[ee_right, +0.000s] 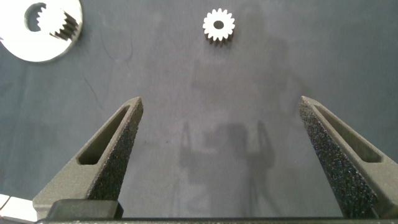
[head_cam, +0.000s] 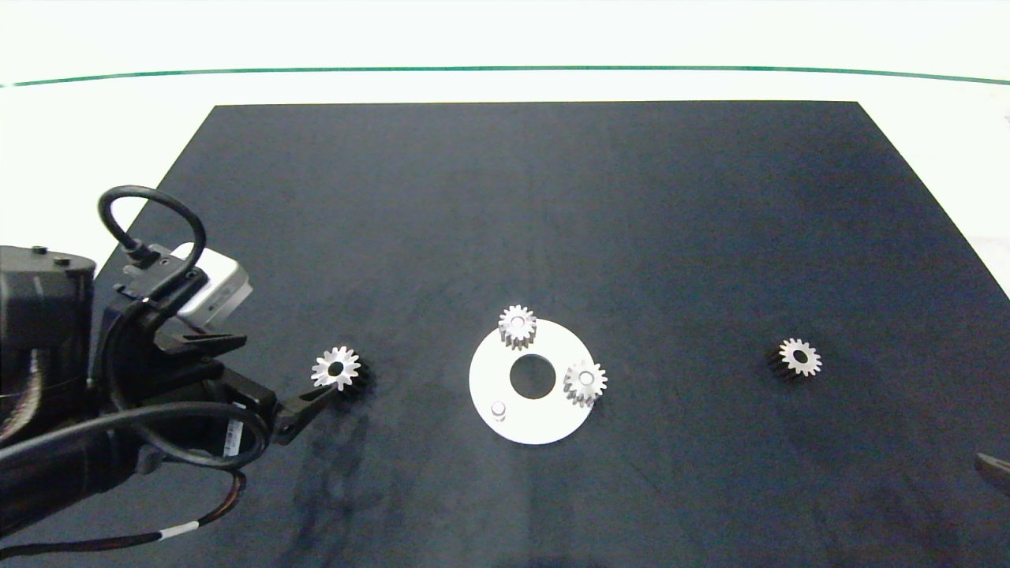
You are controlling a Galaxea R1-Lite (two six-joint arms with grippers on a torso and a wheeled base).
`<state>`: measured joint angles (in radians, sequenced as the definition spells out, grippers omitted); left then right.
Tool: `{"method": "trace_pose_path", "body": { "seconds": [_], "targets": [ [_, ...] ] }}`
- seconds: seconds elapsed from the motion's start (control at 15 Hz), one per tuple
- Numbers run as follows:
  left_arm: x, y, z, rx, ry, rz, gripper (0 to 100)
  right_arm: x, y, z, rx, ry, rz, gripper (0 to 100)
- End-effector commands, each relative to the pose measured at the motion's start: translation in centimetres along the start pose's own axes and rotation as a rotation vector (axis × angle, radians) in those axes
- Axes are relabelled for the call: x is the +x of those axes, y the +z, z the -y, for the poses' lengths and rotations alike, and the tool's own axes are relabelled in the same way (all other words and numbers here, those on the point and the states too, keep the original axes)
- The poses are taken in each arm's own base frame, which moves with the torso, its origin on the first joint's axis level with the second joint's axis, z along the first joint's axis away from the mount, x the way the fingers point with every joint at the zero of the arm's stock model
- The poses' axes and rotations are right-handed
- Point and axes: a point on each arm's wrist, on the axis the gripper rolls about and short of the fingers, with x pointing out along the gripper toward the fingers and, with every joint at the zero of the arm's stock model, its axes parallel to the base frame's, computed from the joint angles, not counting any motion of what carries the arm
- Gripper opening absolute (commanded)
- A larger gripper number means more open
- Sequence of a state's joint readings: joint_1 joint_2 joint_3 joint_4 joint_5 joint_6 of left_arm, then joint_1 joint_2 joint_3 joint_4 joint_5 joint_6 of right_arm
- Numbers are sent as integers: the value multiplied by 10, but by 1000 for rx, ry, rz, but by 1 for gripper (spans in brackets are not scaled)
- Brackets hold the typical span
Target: Remove an incorrectly installed larger gear and replace it with the correct smaller gear
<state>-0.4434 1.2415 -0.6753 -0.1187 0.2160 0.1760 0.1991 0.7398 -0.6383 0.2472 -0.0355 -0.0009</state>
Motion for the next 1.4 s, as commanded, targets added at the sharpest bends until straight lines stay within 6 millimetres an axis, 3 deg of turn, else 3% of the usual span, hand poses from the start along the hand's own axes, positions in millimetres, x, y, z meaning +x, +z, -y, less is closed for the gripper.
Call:
{"method": "trace_pose_path", "body": {
  "seconds": [0.07,0.33,0.6,1.4],
  "targets": [
    [-41,0,-10,-20,21,82,100,22,2,-1,-19,1,-82,100],
    [-74,-7,-17,-31,35,128,100,53,6,2,-55,-27,-157,100],
    [-94,-12,-20,-38,40,164,100,100,11,8,-46,-64,-182,100],
    [-106,-20,-21,-39,43,172,100,177,3,17,-13,-98,-178,100]
  ]
}}
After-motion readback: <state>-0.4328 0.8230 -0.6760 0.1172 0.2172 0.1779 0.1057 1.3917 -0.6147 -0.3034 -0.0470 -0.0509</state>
